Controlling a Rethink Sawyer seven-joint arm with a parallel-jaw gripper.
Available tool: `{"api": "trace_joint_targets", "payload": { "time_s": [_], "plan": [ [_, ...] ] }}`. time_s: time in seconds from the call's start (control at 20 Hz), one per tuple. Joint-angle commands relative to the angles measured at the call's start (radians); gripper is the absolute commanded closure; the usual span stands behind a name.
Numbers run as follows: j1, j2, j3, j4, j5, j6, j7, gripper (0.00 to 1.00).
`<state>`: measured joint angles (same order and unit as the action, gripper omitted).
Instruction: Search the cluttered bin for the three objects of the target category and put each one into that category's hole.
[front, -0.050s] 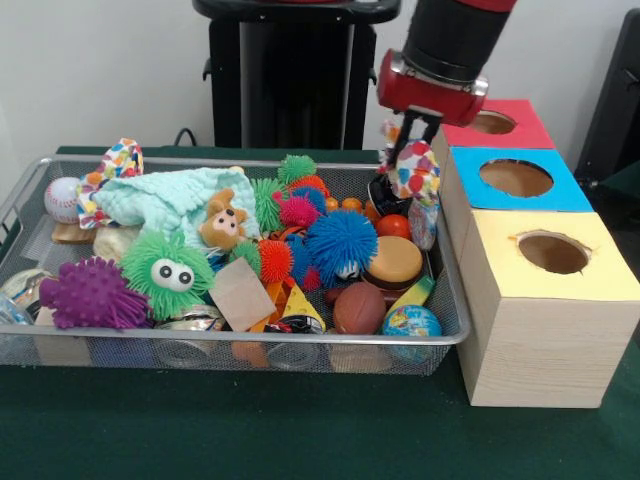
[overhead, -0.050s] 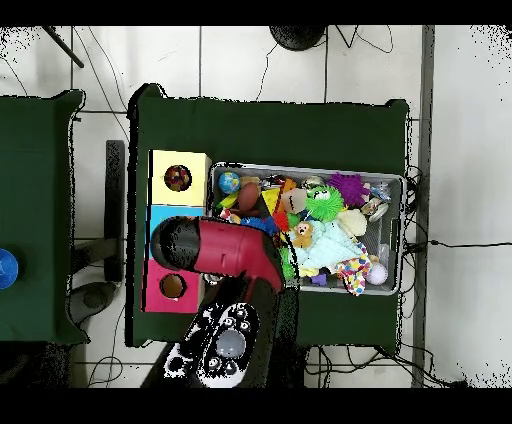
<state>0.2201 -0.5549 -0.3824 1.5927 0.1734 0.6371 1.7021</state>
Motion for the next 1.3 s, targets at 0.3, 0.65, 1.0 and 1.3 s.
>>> {"api": "trace_joint_targets", "payload": {
  "time_s": [0.3,0.65,1.0,1.3],
  "plan": [
    [0.081,0.148,0.028,-0.359,0.052,0.307,0.375,1.00],
    [0.089,0.293,0.049,-0.623,0.064,0.434,0.431,1.00],
    [0.095,0.432,0.048,-0.840,0.118,0.498,0.521,1.00],
    [0.103,0.530,0.016,-0.996,0.140,0.544,0.566,1.00]
  ]
}}
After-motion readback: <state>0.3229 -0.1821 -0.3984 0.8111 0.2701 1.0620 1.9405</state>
